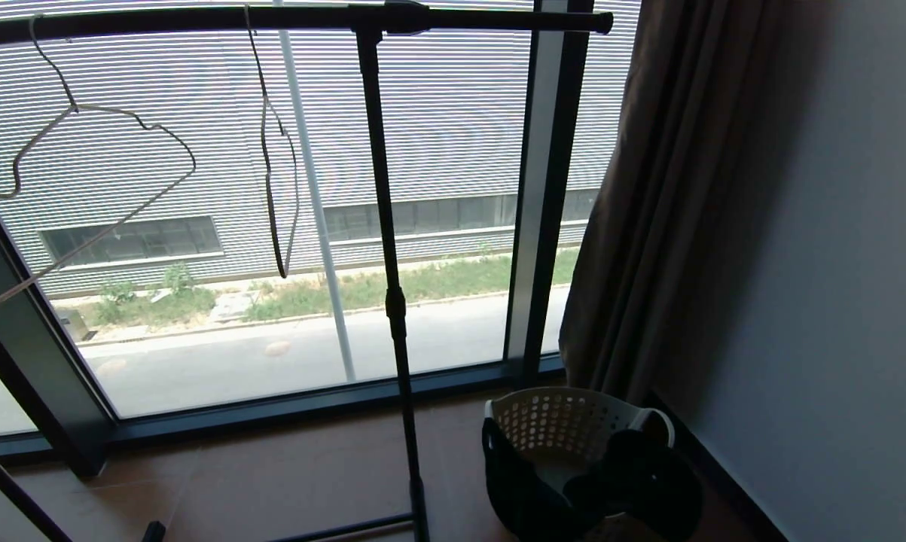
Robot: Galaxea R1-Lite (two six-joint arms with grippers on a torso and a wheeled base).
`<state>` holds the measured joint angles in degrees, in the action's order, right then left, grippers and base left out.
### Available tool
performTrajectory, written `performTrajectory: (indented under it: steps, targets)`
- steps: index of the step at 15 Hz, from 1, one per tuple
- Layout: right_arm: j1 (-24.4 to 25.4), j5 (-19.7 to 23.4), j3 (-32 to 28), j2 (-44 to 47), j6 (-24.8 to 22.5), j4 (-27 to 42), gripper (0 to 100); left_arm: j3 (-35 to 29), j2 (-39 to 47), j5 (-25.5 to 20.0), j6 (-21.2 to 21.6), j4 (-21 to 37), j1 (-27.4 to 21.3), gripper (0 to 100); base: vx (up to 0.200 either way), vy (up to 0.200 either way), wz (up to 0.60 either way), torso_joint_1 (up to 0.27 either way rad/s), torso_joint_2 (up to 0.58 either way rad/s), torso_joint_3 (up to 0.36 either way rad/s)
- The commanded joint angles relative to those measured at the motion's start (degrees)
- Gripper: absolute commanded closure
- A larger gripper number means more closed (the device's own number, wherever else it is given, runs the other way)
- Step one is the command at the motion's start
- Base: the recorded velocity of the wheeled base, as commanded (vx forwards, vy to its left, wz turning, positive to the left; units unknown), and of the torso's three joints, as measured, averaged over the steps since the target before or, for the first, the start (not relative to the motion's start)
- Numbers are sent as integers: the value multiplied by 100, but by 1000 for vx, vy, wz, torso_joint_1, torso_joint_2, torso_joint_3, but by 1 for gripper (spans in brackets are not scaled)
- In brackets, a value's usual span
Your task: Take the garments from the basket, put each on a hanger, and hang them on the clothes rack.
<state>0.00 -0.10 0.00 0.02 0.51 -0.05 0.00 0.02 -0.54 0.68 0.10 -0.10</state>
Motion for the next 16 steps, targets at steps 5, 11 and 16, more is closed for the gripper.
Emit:
performTrajectory:
  steps: [5,11,16]
  targets:
    - [0,1,0,-2,2,-4,0,0,6,1,2,-1,1,0,0,-200,0,3,2,4]
    - [0,1,0,-2,2,-4,0,0,-2,18,-7,-1,10,0,0,-67,0,2,1,2]
    - [0,1,0,-2,-7,-4,0,0,-2,18,-7,-1,10,0,0,0,0,0,0,0]
